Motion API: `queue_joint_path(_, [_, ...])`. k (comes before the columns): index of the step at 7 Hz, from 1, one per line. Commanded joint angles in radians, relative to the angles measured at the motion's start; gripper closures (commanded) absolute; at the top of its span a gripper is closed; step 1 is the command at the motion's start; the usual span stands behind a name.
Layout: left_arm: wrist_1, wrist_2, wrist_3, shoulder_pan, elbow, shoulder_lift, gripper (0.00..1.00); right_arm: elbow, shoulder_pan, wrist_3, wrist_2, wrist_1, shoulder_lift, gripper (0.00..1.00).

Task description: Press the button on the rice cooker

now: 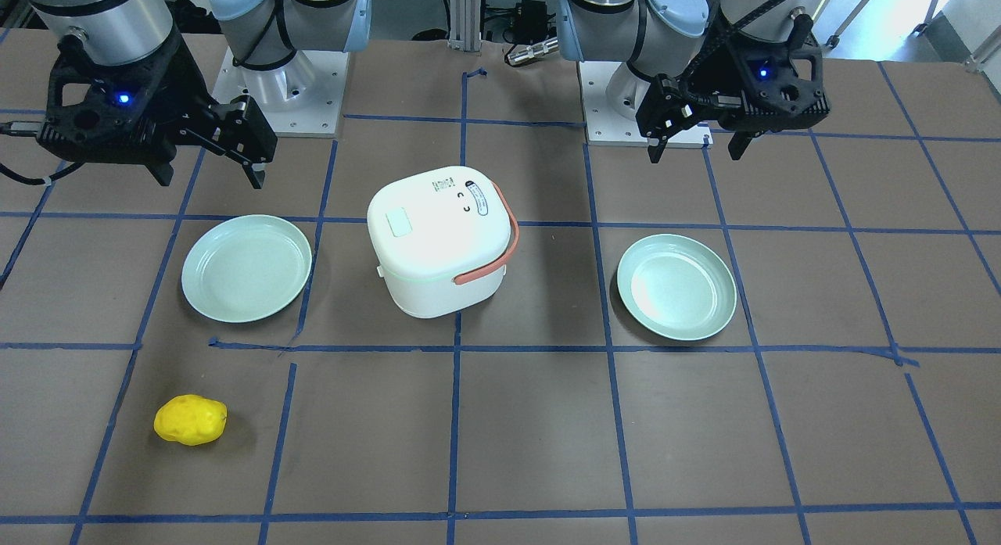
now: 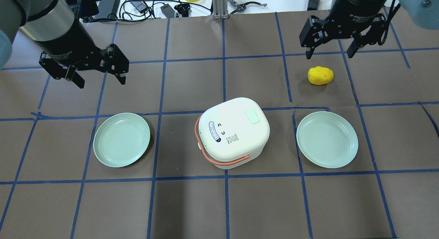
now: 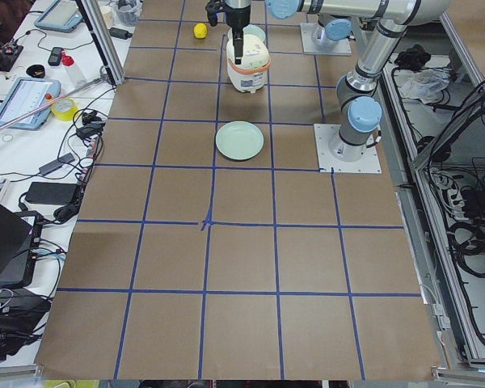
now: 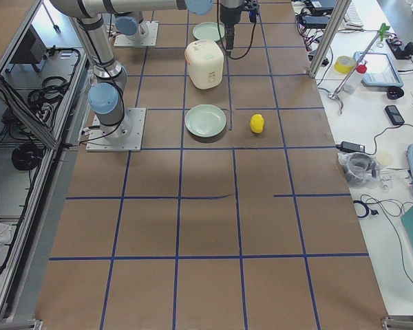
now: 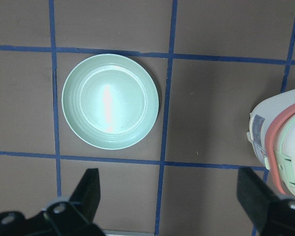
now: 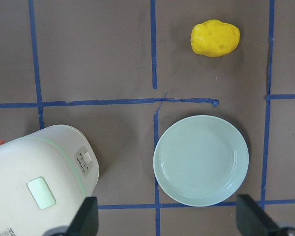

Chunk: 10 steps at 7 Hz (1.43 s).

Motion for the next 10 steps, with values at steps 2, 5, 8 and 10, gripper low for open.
queue_joint_path(2, [0.000, 0.000, 0.000, 0.000, 0.000, 0.000, 0.00, 0.002, -0.001, -0.006, 0.000, -0.001, 0.003, 0.00])
queue_joint_path(5, [0.000, 0.000, 0.000, 0.000, 0.000, 0.000, 0.00, -0.001, -0.001, -0.008, 0.010, -0.007, 0.000, 0.00])
queue_joint_path(8, [0.000, 0.000, 0.000, 0.000, 0.000, 0.000, 0.00, 0.003, -0.001, 0.002, 0.000, -0.009, 0.002, 0.00])
queue_joint_path(10, [0.000, 0.000, 0.000, 0.000, 0.000, 0.000, 0.00, 0.010, -0.001, 0.003, 0.006, -0.003, 0.000, 0.00])
